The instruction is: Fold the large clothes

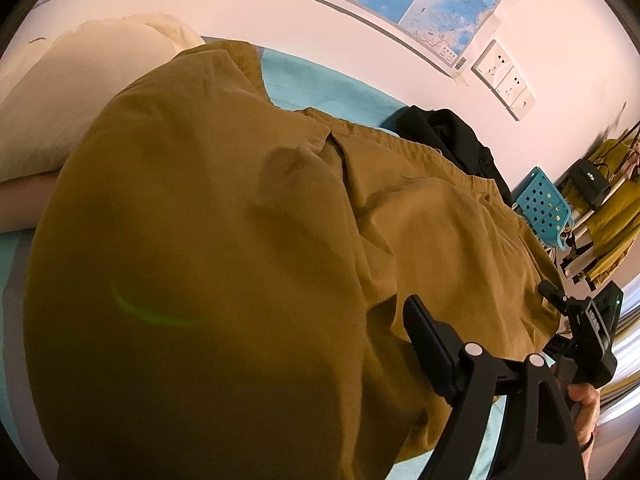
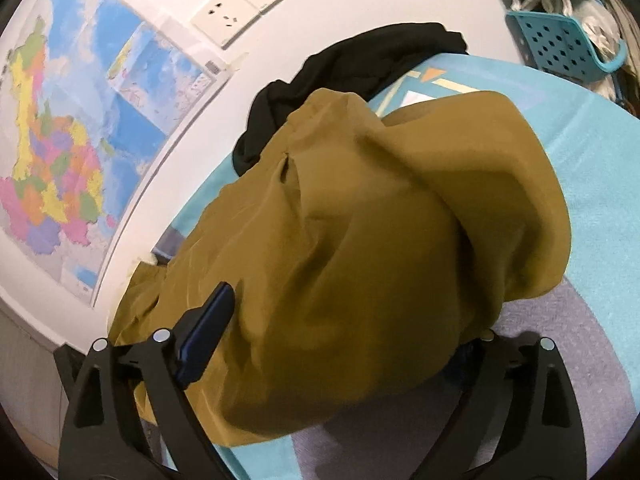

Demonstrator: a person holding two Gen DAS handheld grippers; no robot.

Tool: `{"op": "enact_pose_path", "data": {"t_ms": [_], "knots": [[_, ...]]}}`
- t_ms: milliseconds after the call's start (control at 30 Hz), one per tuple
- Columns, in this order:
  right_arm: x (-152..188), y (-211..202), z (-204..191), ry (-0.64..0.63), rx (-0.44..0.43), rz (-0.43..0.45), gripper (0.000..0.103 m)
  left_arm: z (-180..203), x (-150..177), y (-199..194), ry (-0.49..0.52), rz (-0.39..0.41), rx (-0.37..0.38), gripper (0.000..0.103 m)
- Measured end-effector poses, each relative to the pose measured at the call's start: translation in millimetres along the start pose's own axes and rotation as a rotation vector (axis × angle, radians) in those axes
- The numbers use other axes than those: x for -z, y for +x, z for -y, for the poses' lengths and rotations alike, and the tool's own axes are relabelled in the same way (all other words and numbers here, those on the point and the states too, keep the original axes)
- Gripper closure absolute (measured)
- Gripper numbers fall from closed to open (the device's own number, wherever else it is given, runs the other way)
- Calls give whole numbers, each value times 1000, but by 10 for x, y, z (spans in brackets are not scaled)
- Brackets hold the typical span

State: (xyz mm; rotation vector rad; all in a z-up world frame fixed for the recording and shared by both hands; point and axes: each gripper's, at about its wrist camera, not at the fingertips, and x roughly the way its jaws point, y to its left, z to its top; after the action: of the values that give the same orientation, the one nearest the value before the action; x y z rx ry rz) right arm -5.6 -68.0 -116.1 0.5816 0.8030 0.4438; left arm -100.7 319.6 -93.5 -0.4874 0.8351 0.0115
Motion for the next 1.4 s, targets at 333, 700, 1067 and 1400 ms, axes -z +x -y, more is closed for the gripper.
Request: {"op": "enact_pose_path", "data": {"t_ms": [333,700,1067,1400], "knots": [[-81,167,26,-16,-121,-19,41,32,-44,31,13,5,-57,33],[-131,345,-110,-51,-105,-53,29,65,-48,69,34,1,-87,30],[-169,407,-44,-49,-125,-89,54,94,-63,102,58,3,-96,23],[-200,438,-54,-52,-159,-118,61,145,-116,151,51,-2,-130,34]]}}
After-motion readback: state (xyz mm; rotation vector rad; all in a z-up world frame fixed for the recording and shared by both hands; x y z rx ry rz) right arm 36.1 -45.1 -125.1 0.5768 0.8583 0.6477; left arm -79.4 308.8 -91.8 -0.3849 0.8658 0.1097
